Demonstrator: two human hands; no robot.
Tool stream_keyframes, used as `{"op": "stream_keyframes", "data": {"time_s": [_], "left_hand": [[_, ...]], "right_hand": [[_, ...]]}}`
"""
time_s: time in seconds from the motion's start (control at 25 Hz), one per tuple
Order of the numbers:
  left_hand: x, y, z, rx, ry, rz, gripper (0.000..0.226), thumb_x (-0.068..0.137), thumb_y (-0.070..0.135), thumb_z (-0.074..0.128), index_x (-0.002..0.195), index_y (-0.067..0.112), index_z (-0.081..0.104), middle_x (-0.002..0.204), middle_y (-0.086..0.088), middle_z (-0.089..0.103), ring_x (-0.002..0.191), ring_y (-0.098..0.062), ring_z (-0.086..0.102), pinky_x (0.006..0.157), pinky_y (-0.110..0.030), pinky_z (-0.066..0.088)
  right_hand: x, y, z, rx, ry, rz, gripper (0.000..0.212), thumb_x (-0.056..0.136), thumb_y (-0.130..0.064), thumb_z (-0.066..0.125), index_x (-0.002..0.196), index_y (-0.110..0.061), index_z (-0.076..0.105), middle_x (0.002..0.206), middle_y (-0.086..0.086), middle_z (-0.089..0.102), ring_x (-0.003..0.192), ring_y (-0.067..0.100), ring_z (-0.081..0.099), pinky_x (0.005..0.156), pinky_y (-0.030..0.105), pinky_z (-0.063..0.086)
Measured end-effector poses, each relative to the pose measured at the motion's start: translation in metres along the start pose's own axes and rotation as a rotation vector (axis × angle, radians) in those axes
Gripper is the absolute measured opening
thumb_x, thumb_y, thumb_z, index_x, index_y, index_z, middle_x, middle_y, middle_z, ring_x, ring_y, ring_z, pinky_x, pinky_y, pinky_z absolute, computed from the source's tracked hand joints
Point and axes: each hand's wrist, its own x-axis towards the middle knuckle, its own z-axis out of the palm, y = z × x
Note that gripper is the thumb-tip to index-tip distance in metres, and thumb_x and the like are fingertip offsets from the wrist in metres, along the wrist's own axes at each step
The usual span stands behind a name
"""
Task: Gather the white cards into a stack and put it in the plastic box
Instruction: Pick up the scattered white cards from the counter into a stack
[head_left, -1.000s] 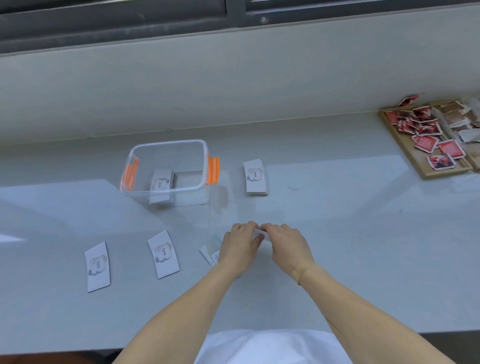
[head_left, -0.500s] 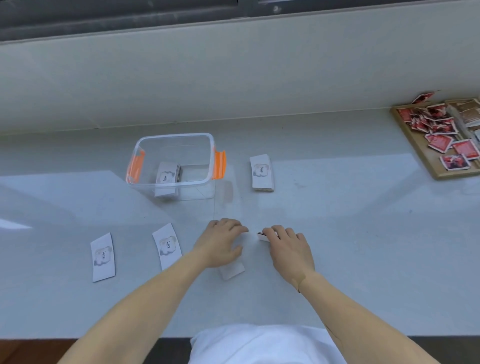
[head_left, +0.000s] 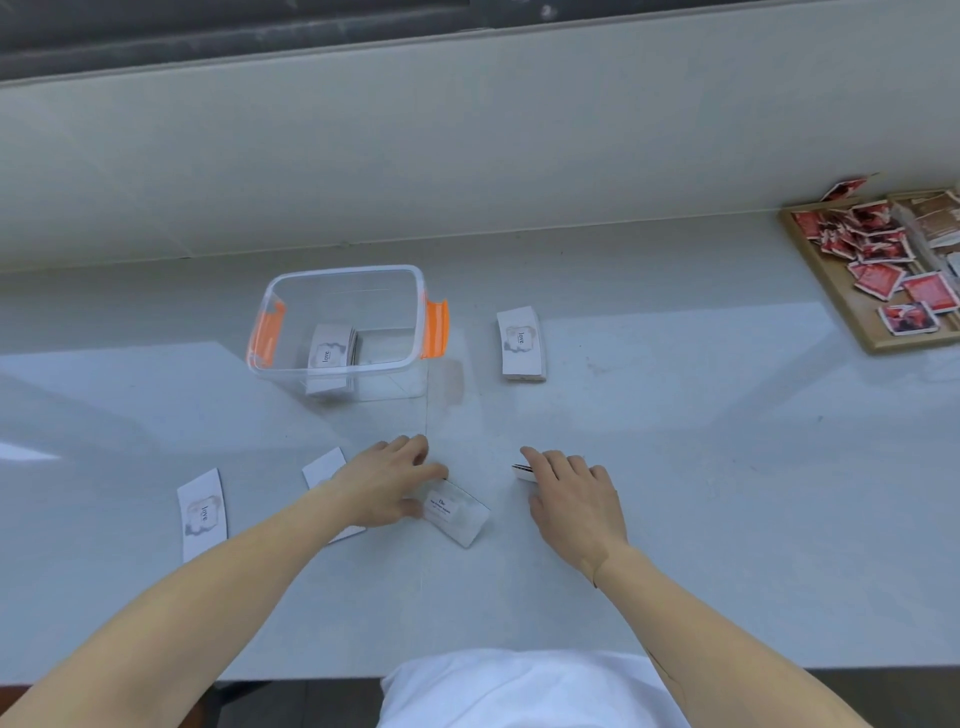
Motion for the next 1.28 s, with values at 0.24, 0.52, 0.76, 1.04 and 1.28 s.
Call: {"op": "stream_keyframes", "data": {"time_s": [0.24,0.52,0.76,1.04,1.28], "left_hand": [[0.007,0.000,-0.006,-0.230,0.324,-0.265,0.025,0.097,0.016,0.045,0.120,0.023,0.053,0.112,-0.001,0.055,0.100,-0.027,0.053,0.066,-0.038,0.049],[0.044,0.067,-0.002,-0.353,0.368,-0.140,0.040,0.093,0.003,0.044,0.124,0.025,0.058,0.116,-0.002,0.061,0.106,-0.028,0.050,0.079,-0.037,0.043],[0.054,0.094,0.000,-0.552,0.223,-0.001,0.053,0.089,-0.005,0.038,0.130,0.024,0.053,0.125,-0.004,0.055,0.115,-0.025,0.049,0.093,-0.043,0.045],[0.057,0.104,-0.004,-0.814,0.144,-0.094,0.065,0.073,-0.009,0.042,0.131,0.019,0.051,0.128,-0.004,0.055,0.124,-0.019,0.047,0.108,-0.036,0.037],[0.012,0.023,0.000,-0.293,0.165,-0.170,0.067,0.070,0.004,0.051,0.133,0.027,0.049,0.135,0.001,0.049,0.125,-0.023,0.045,0.102,-0.035,0.035]], "right_hand": [[-0.005,-0.004,0.001,0.009,0.084,0.001,0.076,0.084,-0.033,0.058,0.149,-0.016,0.023,0.138,0.002,0.051,0.129,0.026,0.045,0.097,0.042,0.043],[-0.004,-0.004,0.000,-0.002,0.084,0.013,0.093,0.079,-0.033,0.065,0.152,-0.015,0.010,0.157,0.010,0.025,0.144,0.034,0.022,0.116,0.052,0.024],[-0.001,-0.004,0.001,-0.056,0.053,0.010,0.091,0.078,-0.030,0.063,0.151,-0.012,0.012,0.157,0.010,0.026,0.146,0.037,0.012,0.119,0.054,0.006],[0.003,-0.005,-0.002,-0.011,-0.032,0.056,0.074,0.082,-0.023,0.051,0.149,-0.016,0.021,0.130,0.000,0.052,0.125,0.028,0.042,0.118,0.047,0.016],[0.002,-0.007,-0.004,-0.014,-0.042,0.069,0.064,0.080,-0.017,0.051,0.140,-0.029,0.032,0.119,-0.003,0.056,0.099,0.026,0.051,0.084,0.038,0.037]]}}
